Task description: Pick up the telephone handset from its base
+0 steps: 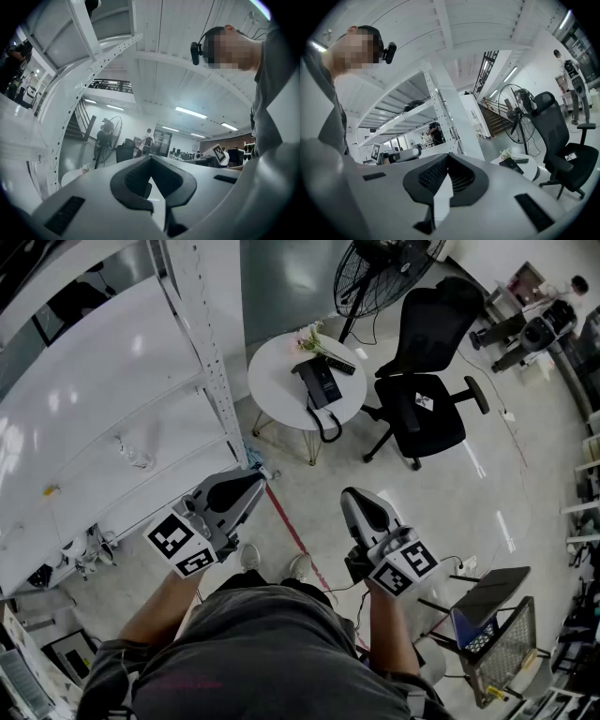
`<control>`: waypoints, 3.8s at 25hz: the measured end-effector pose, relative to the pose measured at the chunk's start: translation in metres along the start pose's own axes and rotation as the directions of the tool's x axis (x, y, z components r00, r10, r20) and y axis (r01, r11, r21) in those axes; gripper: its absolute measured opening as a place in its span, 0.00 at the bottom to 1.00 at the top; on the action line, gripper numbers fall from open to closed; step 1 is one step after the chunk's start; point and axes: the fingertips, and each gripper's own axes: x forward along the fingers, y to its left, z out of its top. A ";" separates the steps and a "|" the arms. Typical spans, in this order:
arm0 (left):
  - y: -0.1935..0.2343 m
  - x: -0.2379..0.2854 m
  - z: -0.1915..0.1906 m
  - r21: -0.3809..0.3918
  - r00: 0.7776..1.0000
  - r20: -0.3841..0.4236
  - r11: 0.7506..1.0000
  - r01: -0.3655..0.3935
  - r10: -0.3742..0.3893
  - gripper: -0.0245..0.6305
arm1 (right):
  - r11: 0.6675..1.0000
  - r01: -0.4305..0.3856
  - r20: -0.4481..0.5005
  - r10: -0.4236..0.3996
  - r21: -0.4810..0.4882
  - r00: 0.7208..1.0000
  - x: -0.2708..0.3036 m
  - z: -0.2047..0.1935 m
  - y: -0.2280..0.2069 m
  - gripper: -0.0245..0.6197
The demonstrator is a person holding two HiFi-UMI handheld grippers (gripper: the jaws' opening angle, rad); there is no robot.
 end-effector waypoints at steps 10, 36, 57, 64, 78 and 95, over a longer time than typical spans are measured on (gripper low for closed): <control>-0.022 0.028 -0.010 0.004 1.000 -0.002 1.000 -0.011 0.011 0.06 | 1.000 -0.018 0.016 0.018 0.002 1.000 -0.023 0.009 -0.022 0.07; -0.046 0.125 -0.045 -0.013 0.999 -0.012 0.999 -0.048 0.048 0.06 | 0.998 -0.057 -0.005 0.057 0.030 0.998 -0.062 0.021 -0.120 0.07; 0.150 0.233 -0.024 -0.070 0.997 -0.073 0.998 0.008 -0.014 0.06 | 0.999 -0.005 -0.051 0.008 0.052 0.999 0.119 0.063 -0.228 0.07; 0.206 0.251 -0.019 -0.081 0.996 -0.089 0.997 0.014 -0.021 0.06 | 0.998 0.028 -0.059 -0.025 0.058 0.998 0.166 0.072 -0.252 0.07; 0.250 0.266 -0.028 -0.098 0.993 -0.110 0.994 -0.044 0.033 0.06 | 0.997 0.003 -0.085 0.003 0.076 0.996 0.209 0.074 -0.278 0.07; 0.327 0.302 -0.162 -0.261 0.914 -0.224 0.883 -0.390 0.337 0.06 | 0.977 -0.187 -0.270 0.208 0.101 0.940 0.259 0.050 -0.364 0.07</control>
